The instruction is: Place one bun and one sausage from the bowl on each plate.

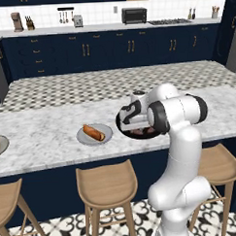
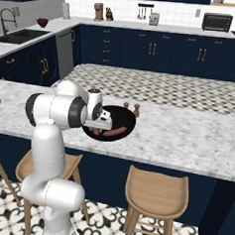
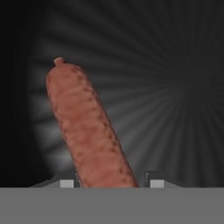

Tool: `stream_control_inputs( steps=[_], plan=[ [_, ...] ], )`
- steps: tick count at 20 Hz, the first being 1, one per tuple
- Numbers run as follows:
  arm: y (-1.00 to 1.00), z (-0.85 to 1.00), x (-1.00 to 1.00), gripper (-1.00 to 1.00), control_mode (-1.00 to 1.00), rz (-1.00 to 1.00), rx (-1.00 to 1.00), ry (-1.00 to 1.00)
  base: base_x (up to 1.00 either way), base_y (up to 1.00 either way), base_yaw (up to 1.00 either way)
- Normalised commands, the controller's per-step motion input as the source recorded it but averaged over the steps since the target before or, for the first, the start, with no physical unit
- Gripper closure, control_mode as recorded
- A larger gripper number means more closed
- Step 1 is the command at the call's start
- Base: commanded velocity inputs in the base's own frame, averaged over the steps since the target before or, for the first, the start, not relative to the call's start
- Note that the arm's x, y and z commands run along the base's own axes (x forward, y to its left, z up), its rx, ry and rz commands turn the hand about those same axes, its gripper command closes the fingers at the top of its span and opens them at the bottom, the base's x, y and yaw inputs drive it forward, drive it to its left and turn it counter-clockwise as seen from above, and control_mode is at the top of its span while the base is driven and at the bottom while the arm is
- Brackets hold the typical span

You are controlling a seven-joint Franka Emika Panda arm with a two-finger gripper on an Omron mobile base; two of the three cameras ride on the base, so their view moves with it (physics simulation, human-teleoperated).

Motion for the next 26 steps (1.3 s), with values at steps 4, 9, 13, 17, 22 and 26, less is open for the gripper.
stream_control_inputs(
  steps=[4, 9, 13, 17, 22, 26],
  plan=[
    [0.00, -0.01, 0.00, 1.00, -1.00, 0.00, 0.00, 0.00, 0.00, 0.00, 0.00],
    [0.12, 1.00, -0.17, 1.00, -1.00, -0.07, 0.03, -0.16, 0.00, 0.00, 0.00],
    [0.83, 1.00, -0.24, 1.00, -1.00, -0.03, 0.00, -0.13, 0.00, 0.00, 0.00],
    [1.00, 0.51, -0.01, 1.00, -1.00, 0.00, 0.00, -0.01, 0.00, 0.00, 0.00],
    [0.90, 0.06, 0.09, 1.00, -1.00, 0.02, -0.06, 0.05, 0.00, 0.00, 0.00],
    [0.41, -0.61, 0.25, 1.00, -1.00, 0.06, -0.06, 0.13, 0.00, 0.00, 0.00]
  ],
)
